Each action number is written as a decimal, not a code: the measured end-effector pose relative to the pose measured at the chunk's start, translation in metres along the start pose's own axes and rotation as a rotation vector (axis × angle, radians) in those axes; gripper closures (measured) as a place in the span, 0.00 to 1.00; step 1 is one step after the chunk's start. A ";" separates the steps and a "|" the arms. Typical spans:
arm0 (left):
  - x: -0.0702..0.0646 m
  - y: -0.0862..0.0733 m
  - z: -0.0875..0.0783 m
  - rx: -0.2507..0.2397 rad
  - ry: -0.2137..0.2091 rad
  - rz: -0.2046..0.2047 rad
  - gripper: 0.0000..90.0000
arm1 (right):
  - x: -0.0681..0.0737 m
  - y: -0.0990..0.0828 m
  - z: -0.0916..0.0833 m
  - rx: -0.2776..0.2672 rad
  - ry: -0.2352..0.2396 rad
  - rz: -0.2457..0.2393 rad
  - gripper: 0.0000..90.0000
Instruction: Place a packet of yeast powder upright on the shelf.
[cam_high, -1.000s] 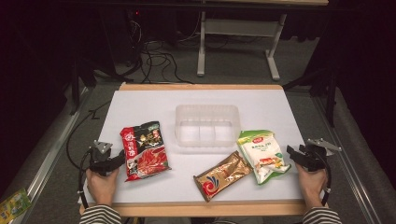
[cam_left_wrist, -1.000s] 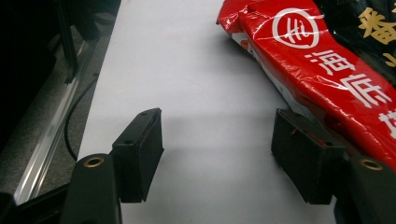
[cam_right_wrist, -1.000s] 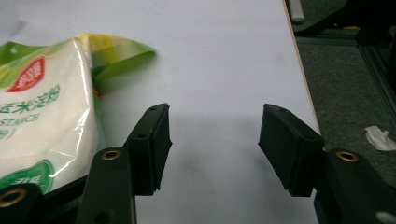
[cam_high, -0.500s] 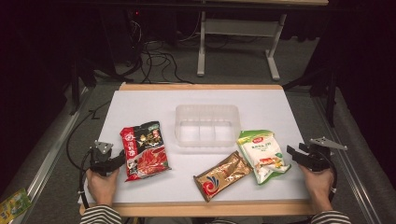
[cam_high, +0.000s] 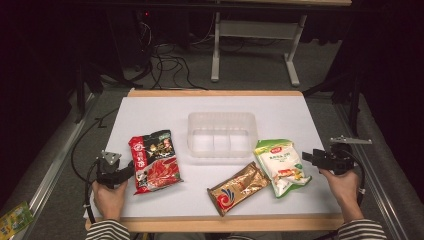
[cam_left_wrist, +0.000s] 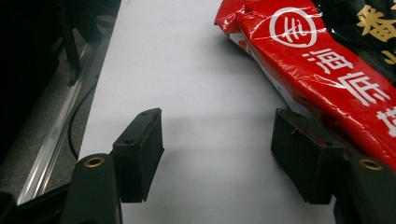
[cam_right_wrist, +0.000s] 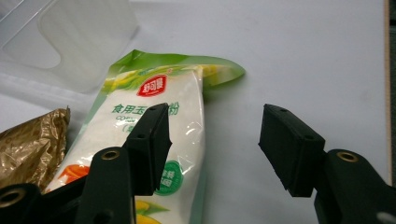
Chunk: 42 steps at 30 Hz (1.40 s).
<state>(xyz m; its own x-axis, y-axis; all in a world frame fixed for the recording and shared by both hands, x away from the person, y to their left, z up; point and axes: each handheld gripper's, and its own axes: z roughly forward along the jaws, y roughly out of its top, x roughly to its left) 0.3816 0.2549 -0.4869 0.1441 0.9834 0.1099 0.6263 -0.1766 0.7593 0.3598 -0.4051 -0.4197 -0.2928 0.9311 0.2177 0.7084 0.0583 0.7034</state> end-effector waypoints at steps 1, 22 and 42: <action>0.000 0.000 0.000 0.000 0.000 0.000 0.38 | 0.002 0.003 0.002 0.013 0.009 0.001 0.47; -0.003 0.000 -0.001 -0.005 0.034 0.020 0.36 | 0.006 0.041 0.060 0.215 0.073 0.034 0.45; -0.004 0.000 -0.001 -0.005 0.041 0.031 0.36 | 0.003 0.038 0.084 0.314 0.150 0.044 0.69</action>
<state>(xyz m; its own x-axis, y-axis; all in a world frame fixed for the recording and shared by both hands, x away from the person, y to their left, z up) 0.3802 0.2506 -0.4871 0.1312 0.9784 0.1596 0.6184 -0.2066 0.7582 0.4401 -0.3694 -0.4492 -0.3324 0.8732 0.3564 0.8784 0.1491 0.4540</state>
